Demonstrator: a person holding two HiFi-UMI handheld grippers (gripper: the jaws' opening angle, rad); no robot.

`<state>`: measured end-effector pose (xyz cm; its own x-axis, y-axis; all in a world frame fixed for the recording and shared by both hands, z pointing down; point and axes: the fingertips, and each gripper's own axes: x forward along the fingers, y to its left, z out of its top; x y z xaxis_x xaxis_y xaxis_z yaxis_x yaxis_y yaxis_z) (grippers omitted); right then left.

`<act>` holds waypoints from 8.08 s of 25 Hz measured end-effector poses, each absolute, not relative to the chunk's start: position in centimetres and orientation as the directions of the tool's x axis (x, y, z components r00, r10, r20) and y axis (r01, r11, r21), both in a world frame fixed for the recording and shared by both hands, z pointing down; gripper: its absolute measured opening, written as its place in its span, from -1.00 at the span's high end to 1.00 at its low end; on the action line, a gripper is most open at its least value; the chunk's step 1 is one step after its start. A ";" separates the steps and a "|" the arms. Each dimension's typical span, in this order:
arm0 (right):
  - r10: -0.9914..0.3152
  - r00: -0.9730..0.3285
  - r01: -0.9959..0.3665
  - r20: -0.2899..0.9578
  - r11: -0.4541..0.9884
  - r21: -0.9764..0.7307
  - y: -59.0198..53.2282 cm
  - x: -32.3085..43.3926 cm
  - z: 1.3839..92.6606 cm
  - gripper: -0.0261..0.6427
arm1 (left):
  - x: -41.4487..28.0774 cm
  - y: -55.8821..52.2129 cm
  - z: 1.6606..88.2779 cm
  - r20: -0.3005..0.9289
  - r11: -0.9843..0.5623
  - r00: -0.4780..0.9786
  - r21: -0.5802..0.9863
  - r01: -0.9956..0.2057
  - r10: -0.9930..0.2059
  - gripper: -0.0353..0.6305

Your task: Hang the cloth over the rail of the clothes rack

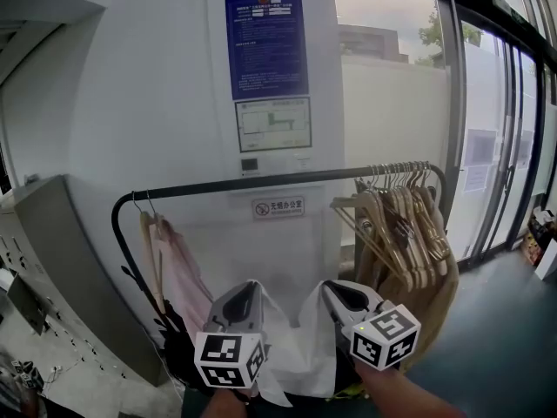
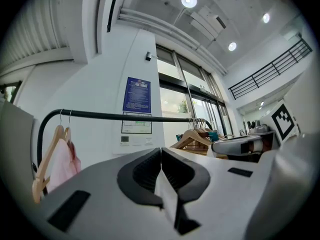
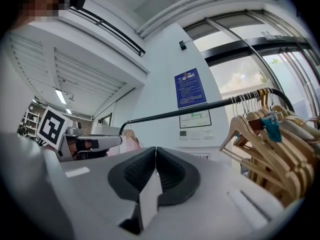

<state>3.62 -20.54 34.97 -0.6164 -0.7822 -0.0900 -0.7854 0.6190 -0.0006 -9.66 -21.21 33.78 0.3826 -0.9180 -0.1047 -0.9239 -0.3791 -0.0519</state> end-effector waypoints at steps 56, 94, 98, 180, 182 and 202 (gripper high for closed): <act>-0.909 -0.386 -0.865 0.158 0.416 0.279 -79.8 0.8 6.9 0.89 | -14.4 -77.8 3.9 0.010 -0.290 0.291 -0.125 -0.949 -0.957 0.86; -0.782 -0.622 -0.757 -0.044 0.585 0.292 -50.2 5.0 7.7 0.92 | -11.7 -50.6 5.8 -0.190 -0.363 0.374 -0.090 -0.927 -0.908 0.88; -0.719 -0.694 -0.702 -0.043 0.661 0.265 -44.1 6.3 12.2 0.92 | -11.1 -45.8 9.8 -0.169 -0.355 0.365 -0.092 -0.930 -0.915 0.88; -0.887 -0.462 -0.882 -0.014 0.458 0.112 -43.5 17.3 13.8 0.91 | -32.9 -41.8 13.7 -0.053 -0.194 0.189 0.118 -0.974 -0.981 0.87; -0.888 -0.460 -0.883 -0.015 0.456 0.115 -43.7 17.4 13.3 0.91 | -33.6 -41.8 13.8 -0.063 -0.203 0.196 0.140 -0.969 -0.979 0.87; -0.882 -0.472 -0.877 -0.009 0.468 0.105 -47.8 15.6 11.1 0.91 | -32.0 -40.8 16.1 -0.096 -0.301 0.286 0.227 -0.926 -0.953 0.87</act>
